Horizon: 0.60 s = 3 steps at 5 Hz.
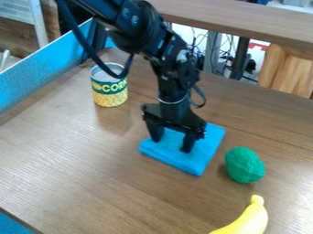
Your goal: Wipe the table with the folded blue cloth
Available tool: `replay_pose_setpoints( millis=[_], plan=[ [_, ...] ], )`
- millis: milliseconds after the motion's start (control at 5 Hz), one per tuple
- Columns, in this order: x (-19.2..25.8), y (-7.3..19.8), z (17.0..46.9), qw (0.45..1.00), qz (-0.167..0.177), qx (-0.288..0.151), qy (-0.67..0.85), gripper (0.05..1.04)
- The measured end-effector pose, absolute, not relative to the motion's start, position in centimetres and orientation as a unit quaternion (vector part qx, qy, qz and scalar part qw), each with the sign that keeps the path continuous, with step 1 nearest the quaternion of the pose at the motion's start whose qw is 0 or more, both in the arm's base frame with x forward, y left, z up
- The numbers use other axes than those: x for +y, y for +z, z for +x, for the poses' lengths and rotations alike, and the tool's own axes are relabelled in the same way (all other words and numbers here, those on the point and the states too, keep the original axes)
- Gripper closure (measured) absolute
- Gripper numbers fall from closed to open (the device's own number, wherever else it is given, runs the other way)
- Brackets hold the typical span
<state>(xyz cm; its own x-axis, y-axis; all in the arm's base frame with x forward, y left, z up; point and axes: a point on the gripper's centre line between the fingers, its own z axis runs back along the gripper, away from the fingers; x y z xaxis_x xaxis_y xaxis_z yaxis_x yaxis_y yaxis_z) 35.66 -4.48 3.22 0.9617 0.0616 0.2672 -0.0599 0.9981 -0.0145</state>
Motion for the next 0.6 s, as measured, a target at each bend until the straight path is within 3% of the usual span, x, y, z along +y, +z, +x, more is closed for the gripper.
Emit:
replay_pose_setpoints(
  millis=[200,400,600],
  plan=[
    [-4.9,3.2,35.7,0.991,-0.009,-0.133,0.032,0.083],
    [-4.5,3.2,33.2,0.992,-0.007,-0.127,0.029,0.083],
    [-3.1,3.1,29.1,0.991,0.019,-0.133,0.001,0.083]
  ],
)
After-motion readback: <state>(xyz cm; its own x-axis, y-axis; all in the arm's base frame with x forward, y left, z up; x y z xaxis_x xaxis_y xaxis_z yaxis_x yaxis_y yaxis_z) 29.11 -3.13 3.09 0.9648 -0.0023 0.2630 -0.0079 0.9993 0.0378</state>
